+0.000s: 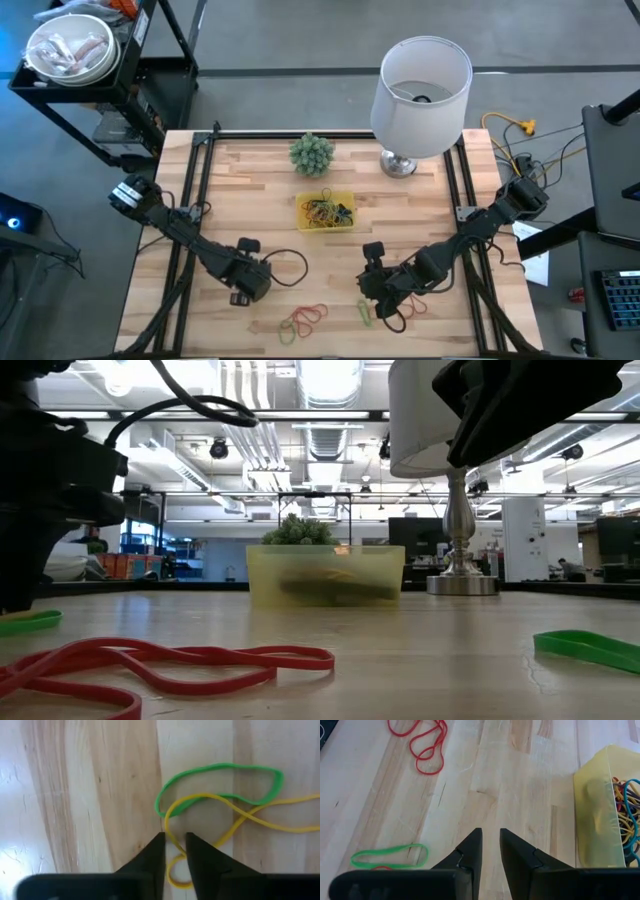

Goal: Pick and place rubber bands into bin
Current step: Put the yellow rubber band into the yellow bin

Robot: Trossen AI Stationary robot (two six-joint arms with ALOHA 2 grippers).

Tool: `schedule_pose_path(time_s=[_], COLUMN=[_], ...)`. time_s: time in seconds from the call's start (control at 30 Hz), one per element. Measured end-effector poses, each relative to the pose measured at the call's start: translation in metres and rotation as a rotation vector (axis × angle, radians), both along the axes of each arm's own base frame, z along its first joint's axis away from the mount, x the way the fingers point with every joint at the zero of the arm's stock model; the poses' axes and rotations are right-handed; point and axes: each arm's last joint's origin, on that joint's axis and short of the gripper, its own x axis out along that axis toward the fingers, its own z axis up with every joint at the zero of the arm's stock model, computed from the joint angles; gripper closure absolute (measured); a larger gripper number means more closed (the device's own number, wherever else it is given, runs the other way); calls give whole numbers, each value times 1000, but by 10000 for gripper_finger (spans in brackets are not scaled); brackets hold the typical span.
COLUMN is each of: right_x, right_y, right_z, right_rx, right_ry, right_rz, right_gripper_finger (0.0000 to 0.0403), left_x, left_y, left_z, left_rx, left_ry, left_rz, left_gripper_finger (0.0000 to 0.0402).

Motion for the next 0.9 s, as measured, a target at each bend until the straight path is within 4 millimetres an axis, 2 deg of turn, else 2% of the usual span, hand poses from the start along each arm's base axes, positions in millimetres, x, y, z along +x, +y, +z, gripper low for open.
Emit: schedule_pose_path(time_s=[0.13,0.63,0.9], right_x=[0,0,0], right_y=[0,0,0], right_z=[0,0,0], right_rx=[0,-1,0], right_ry=[0,-1,-4], right_rz=[0,2,4], right_gripper_finger=[342,342,342], left_x=[-1,-1,4], left_y=[0,6,9], left_z=[0,0,24], left_rx=[16,150,340], left_ry=[2,-43,-79], left_rz=[-39,-29,3], left_gripper_finger=[394,401,401])
